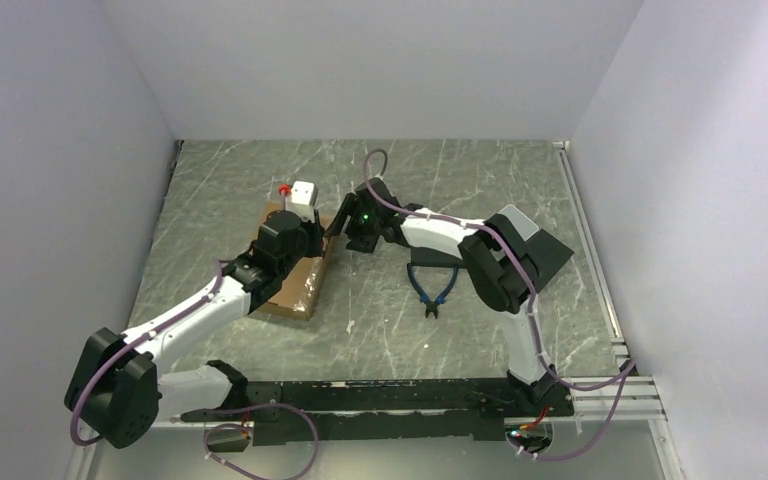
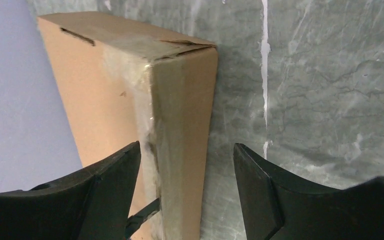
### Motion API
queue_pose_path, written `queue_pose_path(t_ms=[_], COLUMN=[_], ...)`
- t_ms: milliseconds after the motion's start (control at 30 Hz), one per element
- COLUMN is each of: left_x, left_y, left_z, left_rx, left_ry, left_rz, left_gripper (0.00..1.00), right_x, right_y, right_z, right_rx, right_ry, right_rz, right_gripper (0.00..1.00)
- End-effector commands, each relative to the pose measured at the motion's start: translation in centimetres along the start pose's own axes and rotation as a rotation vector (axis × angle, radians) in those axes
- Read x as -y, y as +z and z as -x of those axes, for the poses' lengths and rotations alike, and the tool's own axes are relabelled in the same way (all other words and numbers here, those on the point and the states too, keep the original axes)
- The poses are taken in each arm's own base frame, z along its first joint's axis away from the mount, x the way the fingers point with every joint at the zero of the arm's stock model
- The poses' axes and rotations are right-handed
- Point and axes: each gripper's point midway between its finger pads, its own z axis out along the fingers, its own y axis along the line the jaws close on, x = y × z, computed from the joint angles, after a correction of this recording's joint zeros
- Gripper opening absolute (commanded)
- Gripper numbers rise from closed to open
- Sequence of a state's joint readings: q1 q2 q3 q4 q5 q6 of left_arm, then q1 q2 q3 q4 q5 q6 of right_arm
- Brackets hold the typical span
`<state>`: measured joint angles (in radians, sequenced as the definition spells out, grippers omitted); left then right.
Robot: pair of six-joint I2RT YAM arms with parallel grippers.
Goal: Unpack the express box
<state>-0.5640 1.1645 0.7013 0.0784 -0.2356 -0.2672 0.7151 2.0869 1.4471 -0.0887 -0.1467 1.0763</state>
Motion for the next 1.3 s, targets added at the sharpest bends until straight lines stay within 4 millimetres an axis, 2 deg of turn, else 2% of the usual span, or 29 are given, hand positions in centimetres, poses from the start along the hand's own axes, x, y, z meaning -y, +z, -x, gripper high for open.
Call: queue_pose_path(t_ms=[0, 233, 500, 800, 967, 1267], left_x=[-0.4, 0.1, 0.5, 1.2, 1.3, 2.0], left_y=[-0.4, -0.4, -1.7, -3.9, -5.0, -5.8], left_z=[-0.7, -0.8, -1.5, -2.3, -2.6, -3.0], left_rx=[-0.019, -0.022, -0.052, -0.071, -0.064, -0.074], left_ry=[0.057, 0.073, 0.085, 0.112, 0.081, 0.098], left_rz=[0.019, -0.001, -0.013, -0.016, -0.022, -0.032], left_gripper=[0.0, 0.0, 0.0, 0.0, 0.0, 0.0], right_x=[-2.5, -2.1, -1.0, 0.7, 1.2, 1.7], right_y=[0.1, 1.1, 1.9, 3.1, 3.0, 3.1], right_z=[-0.2, -0.7, 0.6, 1.8, 2.3, 2.8], right_rx=[-0.042, -0.064, -0.004, 0.056, 0.081, 0.106], right_ry=[0.039, 0.091, 0.144, 0.162, 0.163, 0.196], right_rz=[0.039, 0.057, 0.063, 0.036, 0.023, -0.003], right_gripper=[0.69, 0.56, 0.4, 0.34, 0.33, 0.3])
